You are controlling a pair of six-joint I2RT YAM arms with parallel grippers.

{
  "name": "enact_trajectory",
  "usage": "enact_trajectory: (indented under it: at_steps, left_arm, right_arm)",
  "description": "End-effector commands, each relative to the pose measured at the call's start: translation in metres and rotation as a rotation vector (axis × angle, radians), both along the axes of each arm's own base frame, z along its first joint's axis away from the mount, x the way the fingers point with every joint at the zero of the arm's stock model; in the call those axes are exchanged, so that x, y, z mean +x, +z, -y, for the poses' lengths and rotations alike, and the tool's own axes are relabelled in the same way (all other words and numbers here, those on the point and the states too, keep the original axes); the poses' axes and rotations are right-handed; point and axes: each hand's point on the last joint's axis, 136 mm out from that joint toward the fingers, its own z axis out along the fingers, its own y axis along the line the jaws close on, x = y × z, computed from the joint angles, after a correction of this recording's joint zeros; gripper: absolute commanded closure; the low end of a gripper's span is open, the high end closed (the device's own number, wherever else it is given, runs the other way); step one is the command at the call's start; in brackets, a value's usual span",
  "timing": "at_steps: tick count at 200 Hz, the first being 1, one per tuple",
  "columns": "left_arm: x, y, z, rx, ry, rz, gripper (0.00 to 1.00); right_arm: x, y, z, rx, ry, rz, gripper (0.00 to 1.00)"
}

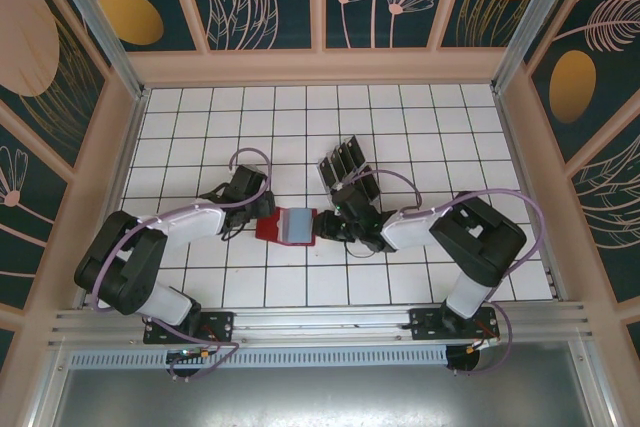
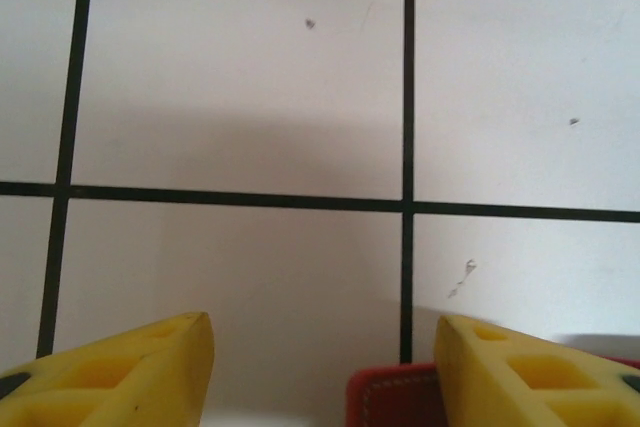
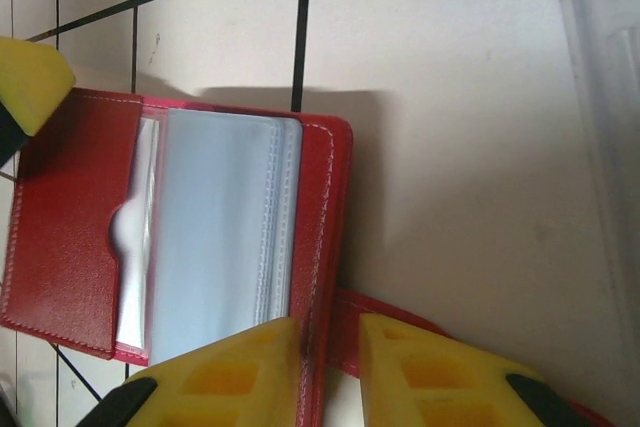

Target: Put the credit cards into the card holder

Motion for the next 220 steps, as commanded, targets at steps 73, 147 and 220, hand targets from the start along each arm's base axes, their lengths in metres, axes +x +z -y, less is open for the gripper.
enact_trajectory:
  at_steps: [73, 147, 220]
  left_arm:
    - [0.0, 0.062, 0.018, -0.085, -0.081, 0.097, 0.37]
    - [-0.027, 0.039, 0.018, 0.005, -0.107, 0.058, 0.38]
    - [-0.043, 0.004, -0.006, 0.121, -0.049, 0.002, 0.44]
  right_arm:
    - [0.002, 0.062, -0.007, 0.091, 0.039, 0.078, 0.71]
    - [0.006, 0.085, -0.016, 0.097, 0.053, 0.114, 0.7]
    - [0.011, 0.041, -0.036, 0.041, 0.075, 0.063, 0.7]
